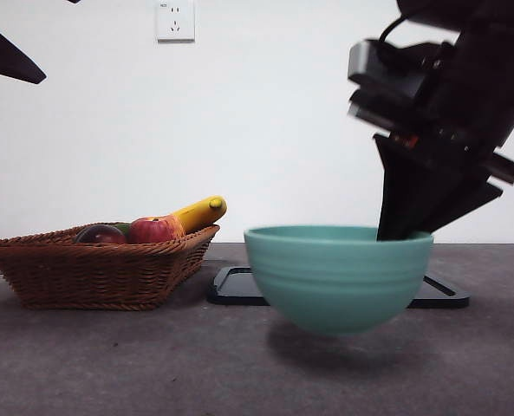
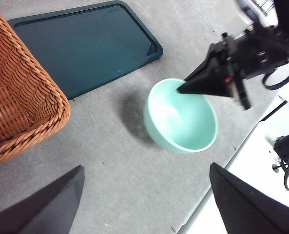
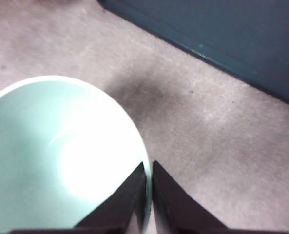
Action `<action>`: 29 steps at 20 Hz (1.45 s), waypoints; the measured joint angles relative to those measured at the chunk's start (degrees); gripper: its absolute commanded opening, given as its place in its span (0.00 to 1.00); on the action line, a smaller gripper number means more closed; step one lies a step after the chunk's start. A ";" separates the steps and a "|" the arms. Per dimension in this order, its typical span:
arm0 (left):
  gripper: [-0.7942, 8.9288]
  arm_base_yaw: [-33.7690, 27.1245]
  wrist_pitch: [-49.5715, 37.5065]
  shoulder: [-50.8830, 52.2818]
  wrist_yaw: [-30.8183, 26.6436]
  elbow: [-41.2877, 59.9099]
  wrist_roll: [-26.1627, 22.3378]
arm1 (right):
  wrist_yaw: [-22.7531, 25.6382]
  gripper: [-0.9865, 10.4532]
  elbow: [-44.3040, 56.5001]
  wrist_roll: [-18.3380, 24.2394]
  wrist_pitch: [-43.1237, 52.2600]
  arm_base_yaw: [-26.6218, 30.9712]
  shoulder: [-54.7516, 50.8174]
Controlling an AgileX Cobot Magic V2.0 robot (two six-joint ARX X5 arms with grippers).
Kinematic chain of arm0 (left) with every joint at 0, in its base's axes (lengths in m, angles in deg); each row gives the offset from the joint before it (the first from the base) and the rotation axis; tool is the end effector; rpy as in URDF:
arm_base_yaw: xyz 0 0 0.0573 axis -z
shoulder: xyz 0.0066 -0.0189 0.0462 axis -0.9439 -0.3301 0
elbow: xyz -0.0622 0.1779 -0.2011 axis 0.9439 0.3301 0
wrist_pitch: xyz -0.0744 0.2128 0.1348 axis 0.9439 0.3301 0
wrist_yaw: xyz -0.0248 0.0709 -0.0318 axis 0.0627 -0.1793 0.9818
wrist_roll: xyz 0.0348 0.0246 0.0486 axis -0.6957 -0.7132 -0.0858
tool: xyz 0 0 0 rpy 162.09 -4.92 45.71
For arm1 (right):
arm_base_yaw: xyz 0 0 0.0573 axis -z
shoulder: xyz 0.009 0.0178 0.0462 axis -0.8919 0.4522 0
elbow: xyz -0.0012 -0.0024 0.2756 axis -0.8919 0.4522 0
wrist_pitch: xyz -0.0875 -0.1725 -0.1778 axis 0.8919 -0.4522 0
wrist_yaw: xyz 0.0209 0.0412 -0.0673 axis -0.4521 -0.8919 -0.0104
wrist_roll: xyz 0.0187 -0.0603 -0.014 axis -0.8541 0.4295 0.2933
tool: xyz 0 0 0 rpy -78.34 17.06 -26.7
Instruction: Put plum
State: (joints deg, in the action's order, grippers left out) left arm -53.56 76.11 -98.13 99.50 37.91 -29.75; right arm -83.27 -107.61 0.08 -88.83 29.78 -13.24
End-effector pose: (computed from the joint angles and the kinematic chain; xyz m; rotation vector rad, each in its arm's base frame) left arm 0.1638 -0.0791 0.3064 -0.0984 0.7520 -0.9016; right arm 0.2185 0.1537 0.2011 -0.0375 1.0637 0.5960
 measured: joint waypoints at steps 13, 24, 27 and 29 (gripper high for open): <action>0.50 0.00 0.02 0.00 0.00 0.00 0.00 | 0.09 0.12 0.00 0.00 2.62 -1.16 5.70; 0.50 0.00 0.04 0.00 0.00 0.00 0.00 | 1.55 0.29 -0.92 -0.46 1.05 -1.27 0.76; 0.50 0.00 0.04 0.00 0.00 0.00 0.00 | 2.67 0.29 -3.80 -0.42 -1.49 -1.20 -5.01; 0.50 0.00 0.04 0.00 0.00 0.00 0.00 | 2.38 0.29 -5.49 -0.39 -3.32 -1.20 -8.76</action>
State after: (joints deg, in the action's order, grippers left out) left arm -53.56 76.16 -98.13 99.50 37.91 -29.75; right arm -80.89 -113.09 -0.32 -92.15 28.57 -22.00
